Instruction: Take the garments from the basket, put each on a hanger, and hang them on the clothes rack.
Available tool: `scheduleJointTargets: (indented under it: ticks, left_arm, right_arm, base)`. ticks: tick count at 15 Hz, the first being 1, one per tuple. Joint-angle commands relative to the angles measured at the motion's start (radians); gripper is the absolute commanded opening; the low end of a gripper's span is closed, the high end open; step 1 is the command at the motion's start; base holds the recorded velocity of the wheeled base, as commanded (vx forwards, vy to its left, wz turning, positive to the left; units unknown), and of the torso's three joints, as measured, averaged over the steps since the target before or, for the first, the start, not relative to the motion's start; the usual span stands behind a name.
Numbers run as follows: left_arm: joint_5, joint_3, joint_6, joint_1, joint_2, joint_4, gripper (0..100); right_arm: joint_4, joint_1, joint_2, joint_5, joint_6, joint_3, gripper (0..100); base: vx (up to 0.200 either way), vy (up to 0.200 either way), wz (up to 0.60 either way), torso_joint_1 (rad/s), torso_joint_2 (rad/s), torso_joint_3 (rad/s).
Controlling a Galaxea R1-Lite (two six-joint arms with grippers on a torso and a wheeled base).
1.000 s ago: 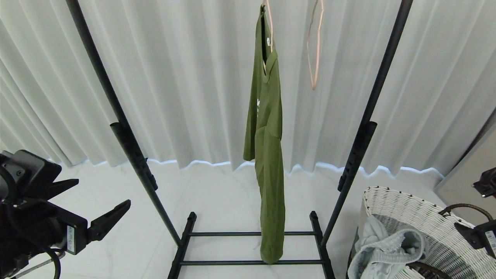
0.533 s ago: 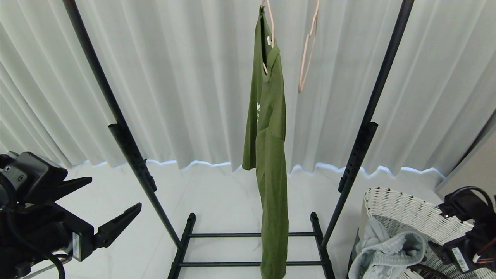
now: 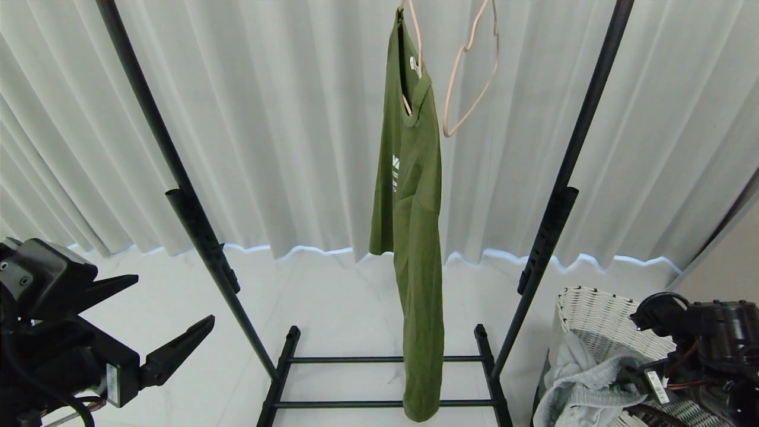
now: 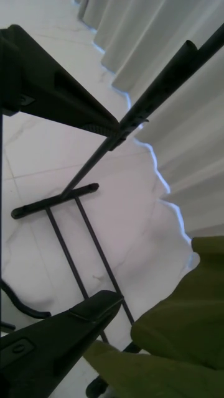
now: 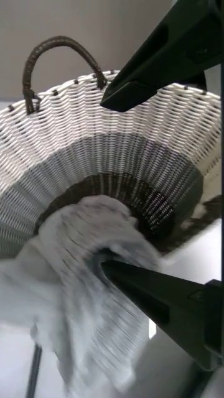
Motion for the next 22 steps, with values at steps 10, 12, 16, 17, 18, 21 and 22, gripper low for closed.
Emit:
scheduleJointTargets:
  ticks: [10, 12, 16, 17, 18, 21, 22]
  left_arm:
    - [0.0, 0.026, 0.035, -0.012, -0.009, -0.001, 100]
    - [0.0, 0.026, 0.035, -0.009, -0.002, -0.001, 100]
    - [0.079, 0.023, 0.033, 0.001, 0.028, -0.001, 100]
    - [0.08, 0.025, 0.033, 0.003, 0.026, -0.001, 100]
    - [0.08, 0.026, 0.033, 0.001, 0.021, -0.001, 100]
    - [0.079, 0.025, 0.032, 0.003, 0.023, -0.001, 100]
    - [0.079, 0.025, 0.032, 0.001, 0.023, -0.001, 100]
  right_arm:
    - [-0.075, 0.017, -0.008, -0.016, -0.02, -0.041, 0]
    - [-0.071, 0.033, -0.06, -0.016, -0.072, -0.101, 0]
    - [0.101, 0.132, -0.204, -0.016, -0.101, -0.239, 0]
    - [0.167, 0.165, -0.239, -0.016, -0.101, -0.274, 0]
    - [0.213, 0.197, -0.265, -0.014, -0.101, -0.302, 0]
    - [0.272, 0.263, -0.284, -0.016, -0.101, -0.366, 0]
    - [0.279, 0.289, -0.281, -0.016, -0.101, -0.395, 0]
  base:
    - [0.0, 0.0, 0.0, 0.0, 0.0, 0.0]
    - [0.0, 0.0, 0.0, 0.0, 0.0, 0.0]
    - [-0.05, 0.0, 0.0, 0.002, 0.0, 0.001]
    - [-0.2, 0.0, 0.0, 0.007, 0.0, -0.002]
    - [-0.2, 0.0, 0.0, 0.007, 0.0, -0.002]
    - [-0.2, 0.0, 0.0, -0.002, 0.01, 0.006]
    - [-0.2, 0.0, 0.0, 0.002, 0.0, 0.002]
